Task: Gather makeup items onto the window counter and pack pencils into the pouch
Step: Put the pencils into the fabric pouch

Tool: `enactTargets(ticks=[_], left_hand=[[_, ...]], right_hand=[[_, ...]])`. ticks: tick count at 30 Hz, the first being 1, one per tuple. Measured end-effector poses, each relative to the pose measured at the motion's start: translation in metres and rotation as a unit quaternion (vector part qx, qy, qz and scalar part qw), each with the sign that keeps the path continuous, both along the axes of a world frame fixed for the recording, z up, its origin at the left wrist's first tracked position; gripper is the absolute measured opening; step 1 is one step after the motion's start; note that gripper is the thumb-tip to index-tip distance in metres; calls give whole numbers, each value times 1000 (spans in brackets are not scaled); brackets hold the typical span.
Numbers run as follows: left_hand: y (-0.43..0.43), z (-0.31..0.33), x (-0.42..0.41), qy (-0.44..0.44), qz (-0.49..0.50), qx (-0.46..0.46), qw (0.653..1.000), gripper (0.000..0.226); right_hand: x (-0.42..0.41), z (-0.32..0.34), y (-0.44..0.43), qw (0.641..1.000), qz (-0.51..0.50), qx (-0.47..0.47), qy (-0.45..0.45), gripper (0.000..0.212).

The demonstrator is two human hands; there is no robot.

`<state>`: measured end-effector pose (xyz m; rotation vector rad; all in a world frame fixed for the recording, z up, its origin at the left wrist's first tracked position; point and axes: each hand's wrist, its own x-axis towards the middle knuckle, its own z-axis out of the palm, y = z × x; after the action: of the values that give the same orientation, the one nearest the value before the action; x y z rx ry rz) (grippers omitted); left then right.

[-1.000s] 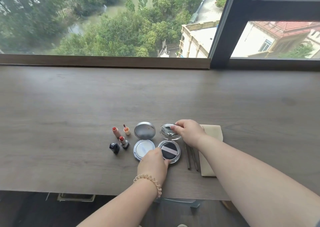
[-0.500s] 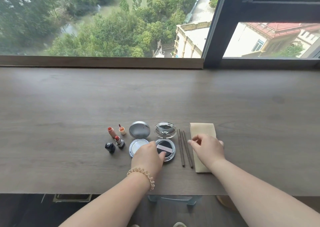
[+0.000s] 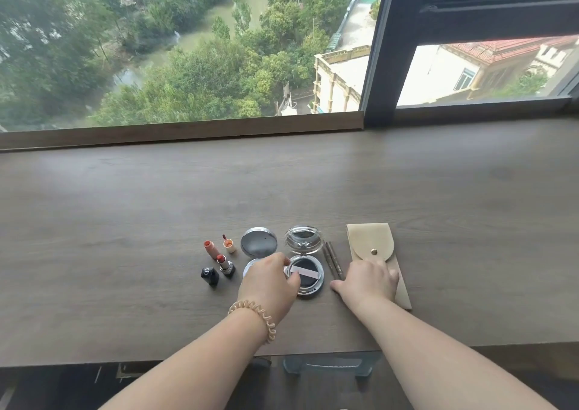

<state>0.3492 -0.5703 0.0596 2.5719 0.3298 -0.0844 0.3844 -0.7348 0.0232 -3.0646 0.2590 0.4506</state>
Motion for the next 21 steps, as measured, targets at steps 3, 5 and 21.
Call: enactTargets(ticks=[3, 5, 21], left_hand=[[5, 1, -2, -3, -20, -8, 1000, 29], [6, 3, -4, -4, -39, -5, 999, 28], [-13, 72, 42, 56, -274, -182, 943, 25]], right_hand=[[-3, -2, 2, 1000, -19, 17, 15, 43], [-6, -2, 2, 999, -23, 20, 8, 40], [-35, 112, -41, 983, 166, 37, -61, 24]])
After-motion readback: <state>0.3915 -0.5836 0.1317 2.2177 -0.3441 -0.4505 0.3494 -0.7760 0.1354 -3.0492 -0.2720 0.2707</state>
